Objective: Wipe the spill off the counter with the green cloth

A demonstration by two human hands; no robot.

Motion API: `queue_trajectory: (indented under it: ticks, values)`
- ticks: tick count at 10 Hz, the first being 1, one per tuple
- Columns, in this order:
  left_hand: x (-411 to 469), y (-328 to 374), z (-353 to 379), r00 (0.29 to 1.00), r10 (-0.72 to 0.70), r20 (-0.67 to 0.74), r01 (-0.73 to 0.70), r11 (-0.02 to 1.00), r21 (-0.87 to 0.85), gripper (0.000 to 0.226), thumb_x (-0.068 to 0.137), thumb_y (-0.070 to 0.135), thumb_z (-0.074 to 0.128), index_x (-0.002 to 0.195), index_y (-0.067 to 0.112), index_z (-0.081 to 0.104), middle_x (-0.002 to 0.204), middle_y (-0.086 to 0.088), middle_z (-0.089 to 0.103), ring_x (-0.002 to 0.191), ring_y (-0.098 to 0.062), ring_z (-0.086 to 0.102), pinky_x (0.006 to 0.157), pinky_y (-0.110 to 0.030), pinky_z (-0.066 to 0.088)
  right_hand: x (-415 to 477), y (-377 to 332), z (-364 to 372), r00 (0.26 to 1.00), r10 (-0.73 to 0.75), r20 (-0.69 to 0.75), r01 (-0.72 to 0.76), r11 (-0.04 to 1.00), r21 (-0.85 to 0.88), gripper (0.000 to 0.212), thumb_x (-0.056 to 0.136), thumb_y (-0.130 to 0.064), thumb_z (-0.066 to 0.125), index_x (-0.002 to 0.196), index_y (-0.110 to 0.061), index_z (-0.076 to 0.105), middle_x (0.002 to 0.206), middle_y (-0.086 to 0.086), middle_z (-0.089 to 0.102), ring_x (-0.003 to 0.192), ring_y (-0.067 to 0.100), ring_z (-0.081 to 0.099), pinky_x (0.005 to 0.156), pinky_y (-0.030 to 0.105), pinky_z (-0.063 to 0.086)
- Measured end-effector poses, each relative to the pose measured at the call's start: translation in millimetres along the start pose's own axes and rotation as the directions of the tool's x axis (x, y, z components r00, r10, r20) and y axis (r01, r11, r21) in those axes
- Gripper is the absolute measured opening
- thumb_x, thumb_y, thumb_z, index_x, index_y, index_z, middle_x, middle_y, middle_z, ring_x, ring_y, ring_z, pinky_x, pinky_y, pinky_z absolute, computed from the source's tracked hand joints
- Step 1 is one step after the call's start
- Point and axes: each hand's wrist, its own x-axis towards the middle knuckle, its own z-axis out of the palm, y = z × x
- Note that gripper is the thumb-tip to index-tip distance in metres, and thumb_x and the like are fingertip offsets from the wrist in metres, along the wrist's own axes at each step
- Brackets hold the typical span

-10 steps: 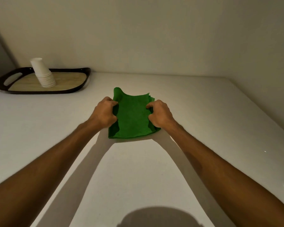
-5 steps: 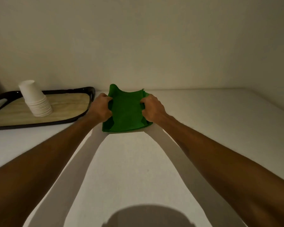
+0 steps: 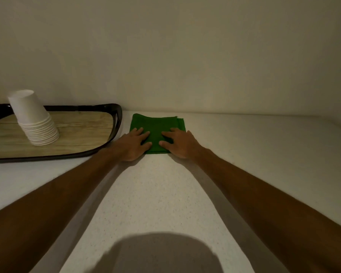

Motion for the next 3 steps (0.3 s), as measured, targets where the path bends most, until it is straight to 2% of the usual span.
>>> queue_trajectory:
  ticks: [2,3]
  values:
    - [5.0,2.8,-5.0,1.0,-0.003,0.031,0.003,1.0,0.015,0.065,0.101,0.049,0.023,0.156,0.019,0.006,0.165,-0.011,0.001,0.151,-0.03,-0.001,0.121,-0.05,0.009,9.2,4.7,3.6,1.0,0.01,-0.002,-0.01,1.0,-0.003,0.061,0.106,-0.056,0.038,0.159,-0.026,0.037,0.166,0.012,0.03,0.154,0.029,0.024,0.123,0.058,0.005]
    - [1.1,6.5,-7.7,1.0,-0.007,0.01,0.007,1.0,0.018,0.066,0.101,0.05,0.023,0.156,0.018,0.006,0.165,-0.012,0.0,0.151,-0.03,-0.001,0.121,-0.051,0.009,8.1,4.0,2.7,1.0,0.006,0.0,-0.006,1.0,-0.022,0.062,0.106,-0.056,0.036,0.16,-0.024,0.035,0.165,0.013,0.031,0.154,0.03,0.023,0.122,0.059,0.006]
